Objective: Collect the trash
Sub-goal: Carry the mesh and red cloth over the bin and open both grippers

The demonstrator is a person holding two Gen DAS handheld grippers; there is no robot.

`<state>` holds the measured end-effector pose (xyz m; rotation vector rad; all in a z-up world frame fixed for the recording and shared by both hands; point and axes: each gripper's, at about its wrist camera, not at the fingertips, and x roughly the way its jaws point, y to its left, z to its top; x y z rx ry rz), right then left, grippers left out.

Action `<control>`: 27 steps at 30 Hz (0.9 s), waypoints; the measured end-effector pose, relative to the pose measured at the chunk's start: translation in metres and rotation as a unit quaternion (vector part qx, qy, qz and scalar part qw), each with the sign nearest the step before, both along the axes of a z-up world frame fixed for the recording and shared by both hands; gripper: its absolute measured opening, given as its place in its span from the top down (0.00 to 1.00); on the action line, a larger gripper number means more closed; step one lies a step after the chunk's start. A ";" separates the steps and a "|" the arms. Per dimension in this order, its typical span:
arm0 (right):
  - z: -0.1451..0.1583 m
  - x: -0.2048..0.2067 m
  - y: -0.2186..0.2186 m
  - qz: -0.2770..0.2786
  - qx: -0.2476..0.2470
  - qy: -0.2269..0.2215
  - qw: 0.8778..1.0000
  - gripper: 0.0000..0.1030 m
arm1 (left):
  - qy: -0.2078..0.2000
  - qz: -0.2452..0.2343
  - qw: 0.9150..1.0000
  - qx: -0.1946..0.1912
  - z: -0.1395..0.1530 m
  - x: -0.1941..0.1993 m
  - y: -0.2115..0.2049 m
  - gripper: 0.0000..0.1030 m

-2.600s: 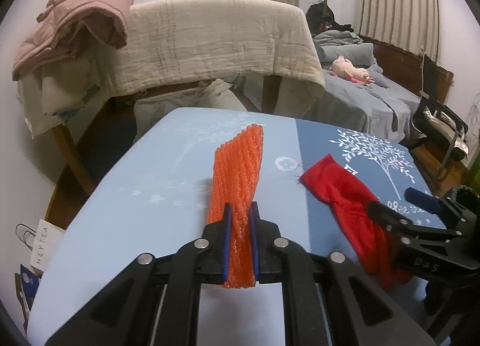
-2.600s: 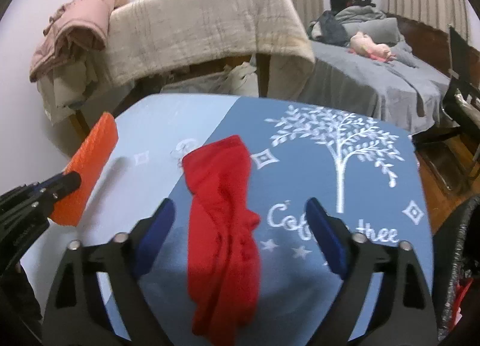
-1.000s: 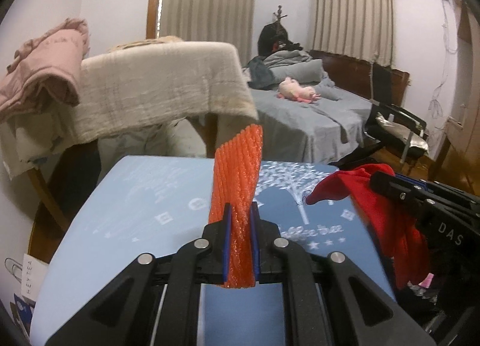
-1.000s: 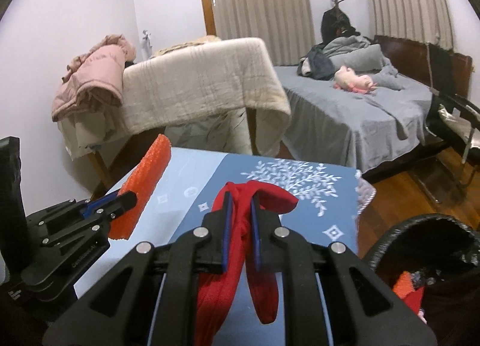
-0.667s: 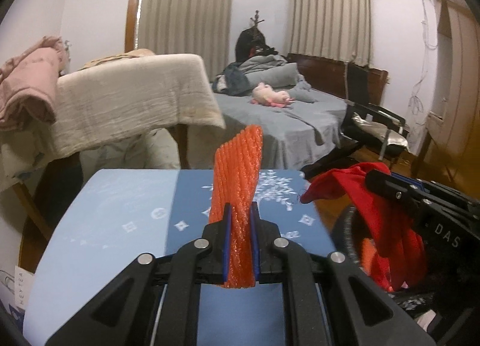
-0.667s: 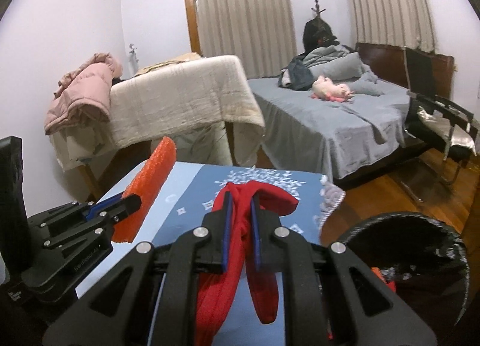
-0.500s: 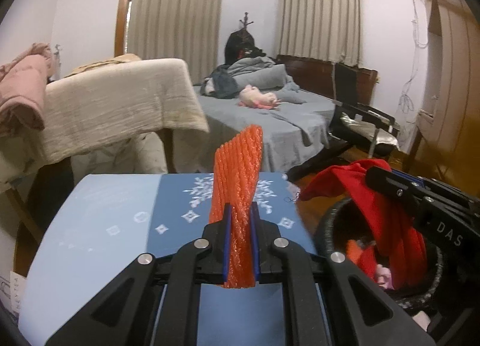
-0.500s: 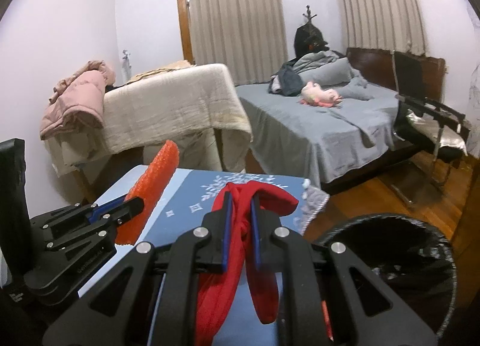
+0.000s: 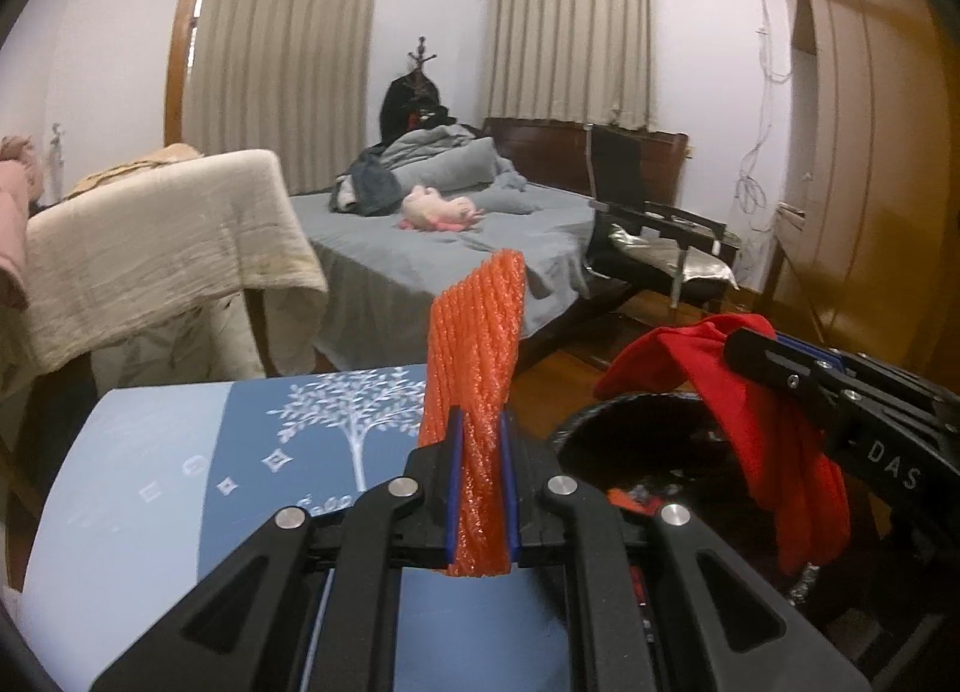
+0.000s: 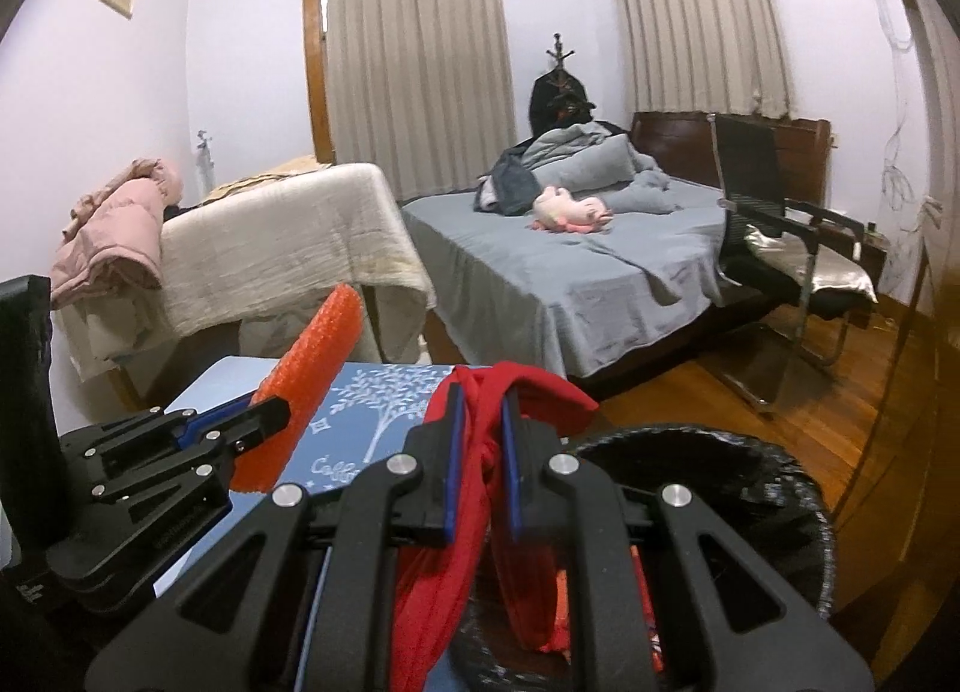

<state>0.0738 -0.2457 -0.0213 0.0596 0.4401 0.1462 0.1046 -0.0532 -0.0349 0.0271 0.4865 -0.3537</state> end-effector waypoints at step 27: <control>-0.010 -0.038 -0.088 -0.093 0.002 -0.001 0.996 0.89 | -0.008 -0.106 0.994 0.008 -0.001 -0.017 -0.095 0.89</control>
